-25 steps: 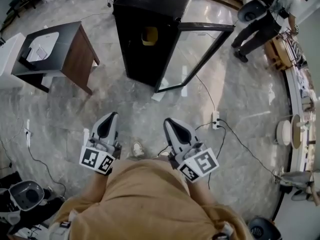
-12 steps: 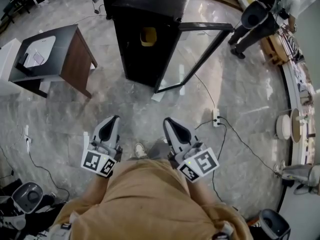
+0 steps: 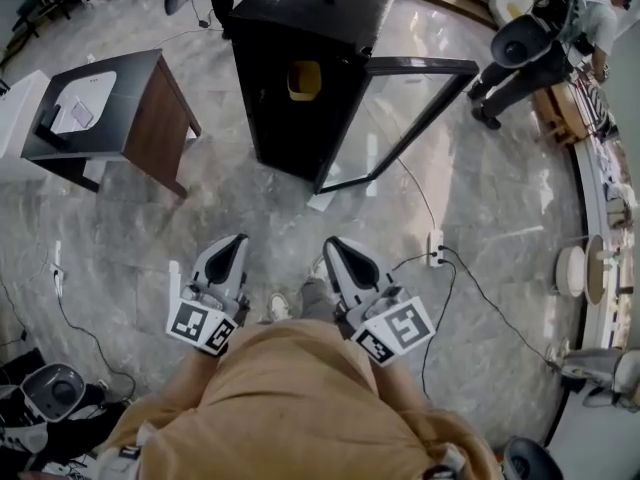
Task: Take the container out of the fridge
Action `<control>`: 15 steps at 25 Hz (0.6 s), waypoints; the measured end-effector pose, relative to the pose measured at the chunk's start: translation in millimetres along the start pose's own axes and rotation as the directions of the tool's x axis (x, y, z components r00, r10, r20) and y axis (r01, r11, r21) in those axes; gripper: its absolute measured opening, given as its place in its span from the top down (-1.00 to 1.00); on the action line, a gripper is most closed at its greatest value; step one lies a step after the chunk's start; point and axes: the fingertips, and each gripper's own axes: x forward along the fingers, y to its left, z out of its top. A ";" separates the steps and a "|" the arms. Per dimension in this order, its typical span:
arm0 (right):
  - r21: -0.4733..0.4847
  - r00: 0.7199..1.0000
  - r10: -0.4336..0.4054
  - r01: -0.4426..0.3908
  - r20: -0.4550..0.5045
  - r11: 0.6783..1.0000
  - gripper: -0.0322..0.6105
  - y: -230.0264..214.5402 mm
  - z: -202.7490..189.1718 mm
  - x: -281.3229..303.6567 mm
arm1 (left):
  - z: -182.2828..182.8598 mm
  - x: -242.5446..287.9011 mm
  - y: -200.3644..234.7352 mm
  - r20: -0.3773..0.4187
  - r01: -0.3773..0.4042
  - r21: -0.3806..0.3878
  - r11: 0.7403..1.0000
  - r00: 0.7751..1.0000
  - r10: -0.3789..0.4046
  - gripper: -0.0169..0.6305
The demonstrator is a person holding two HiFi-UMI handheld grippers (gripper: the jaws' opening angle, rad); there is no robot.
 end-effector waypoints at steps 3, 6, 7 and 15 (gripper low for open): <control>-0.012 1.000 0.021 -0.021 -0.001 1.000 0.90 -11.6 7.4 12.7 | -1.7 12.9 4.1 -0.009 -0.010 0.001 1.000 1.000 0.010 0.94; -0.001 0.999 0.037 -0.037 -0.007 0.999 0.90 -23.8 10.8 22.6 | -0.8 28.4 7.4 -0.009 -0.022 -0.001 1.000 1.000 0.022 0.94; -0.006 0.999 0.042 -0.042 -0.009 0.999 0.90 -27.4 12.6 25.6 | 0.0 34.3 8.3 -0.010 -0.024 -0.001 1.000 1.000 0.024 0.94; -0.009 0.997 0.072 -0.072 -0.018 0.997 0.90 -81.8 32.2 43.2 | 7.2 104.3 10.7 -0.007 -0.035 0.020 0.999 0.999 0.035 0.94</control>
